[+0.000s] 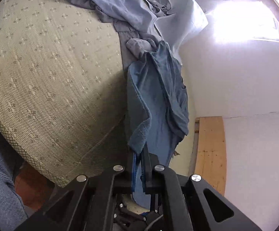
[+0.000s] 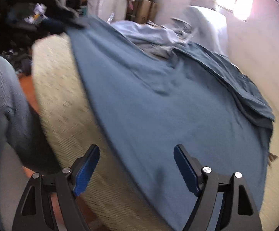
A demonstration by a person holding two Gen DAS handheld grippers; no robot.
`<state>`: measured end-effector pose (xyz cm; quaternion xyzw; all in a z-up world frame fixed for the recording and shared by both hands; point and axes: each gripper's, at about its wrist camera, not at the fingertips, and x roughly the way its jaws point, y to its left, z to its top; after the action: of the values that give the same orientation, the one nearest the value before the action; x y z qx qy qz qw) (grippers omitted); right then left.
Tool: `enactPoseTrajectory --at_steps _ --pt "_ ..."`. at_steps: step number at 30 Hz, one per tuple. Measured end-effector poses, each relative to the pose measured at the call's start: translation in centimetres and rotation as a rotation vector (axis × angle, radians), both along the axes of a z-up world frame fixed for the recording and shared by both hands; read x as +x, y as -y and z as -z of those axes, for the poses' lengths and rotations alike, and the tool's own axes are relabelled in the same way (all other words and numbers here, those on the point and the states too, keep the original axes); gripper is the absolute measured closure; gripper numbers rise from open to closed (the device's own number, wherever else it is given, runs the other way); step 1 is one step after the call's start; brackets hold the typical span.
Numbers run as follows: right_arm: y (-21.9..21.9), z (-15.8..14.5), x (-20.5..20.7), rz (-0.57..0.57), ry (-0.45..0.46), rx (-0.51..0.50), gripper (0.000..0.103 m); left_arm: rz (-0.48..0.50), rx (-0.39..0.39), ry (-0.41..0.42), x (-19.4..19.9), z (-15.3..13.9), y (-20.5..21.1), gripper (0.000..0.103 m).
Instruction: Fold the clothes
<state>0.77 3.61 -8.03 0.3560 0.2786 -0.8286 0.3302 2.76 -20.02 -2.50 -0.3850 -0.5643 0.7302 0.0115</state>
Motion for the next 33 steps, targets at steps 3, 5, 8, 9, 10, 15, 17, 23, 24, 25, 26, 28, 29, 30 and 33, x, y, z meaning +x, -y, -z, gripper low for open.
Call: enactPoseTrajectory --at_steps 3,5,8,9,10,15,17,23,24,25,26,28,29,30,33 --pt "-2.6 0.8 -0.6 0.054 -0.020 0.057 0.020 0.007 0.004 -0.013 -0.1 -0.4 0.0 0.100" --pt "-4.6 1.0 -0.9 0.086 -0.033 0.084 0.020 0.009 0.009 -0.017 -0.1 -0.5 0.0 0.100" --pt "-7.1 1.0 -0.9 0.114 -0.077 0.128 0.020 0.012 0.014 -0.017 -0.1 -0.6 0.0 0.100" --pt "-7.9 1.1 -0.9 0.121 -0.091 0.146 0.020 0.010 0.016 -0.016 -0.2 -0.7 0.2 0.100" --pt "-8.7 1.1 -0.9 0.127 -0.104 0.164 0.020 0.008 0.018 -0.014 -0.3 -0.7 0.3 0.100" --pt "-13.5 1.4 -0.9 0.174 -0.127 0.242 0.020 0.007 0.013 -0.009 -0.8 -0.7 0.5 0.100" --pt "-15.4 1.6 -0.8 0.197 -0.139 0.281 0.020 0.006 0.011 -0.008 -0.9 -0.7 0.5 0.100" --pt "-20.7 2.2 -0.7 0.266 -0.172 0.373 0.021 0.005 0.003 -0.003 -1.4 -0.8 0.7 0.100" --pt "-21.3 2.1 -0.7 0.272 -0.179 0.380 0.021 0.004 0.003 -0.001 -1.5 -0.7 0.7 0.100" --pt "-21.8 2.1 -0.6 0.274 -0.191 0.391 0.021 0.002 0.002 0.002 -1.5 -0.6 0.8 0.100" --pt "-22.3 2.2 -0.4 0.275 -0.204 0.405 0.022 0.001 0.002 0.004 -1.5 -0.6 0.8 0.100" --pt "-22.9 2.5 -0.1 0.261 -0.218 0.434 0.025 0.000 0.002 0.008 -1.6 -0.5 0.8 0.100" --pt "-23.2 2.7 0.0 0.253 -0.223 0.448 0.027 0.000 0.002 0.008 -1.7 -0.4 0.8 0.100" --pt "-23.6 2.9 0.2 0.245 -0.228 0.463 0.035 0.000 0.004 0.009 -1.7 -0.4 0.7 0.100" --pt "-24.2 3.5 0.6 0.217 -0.247 0.494 0.051 0.004 0.003 0.012 -1.8 -0.5 0.6 0.100"
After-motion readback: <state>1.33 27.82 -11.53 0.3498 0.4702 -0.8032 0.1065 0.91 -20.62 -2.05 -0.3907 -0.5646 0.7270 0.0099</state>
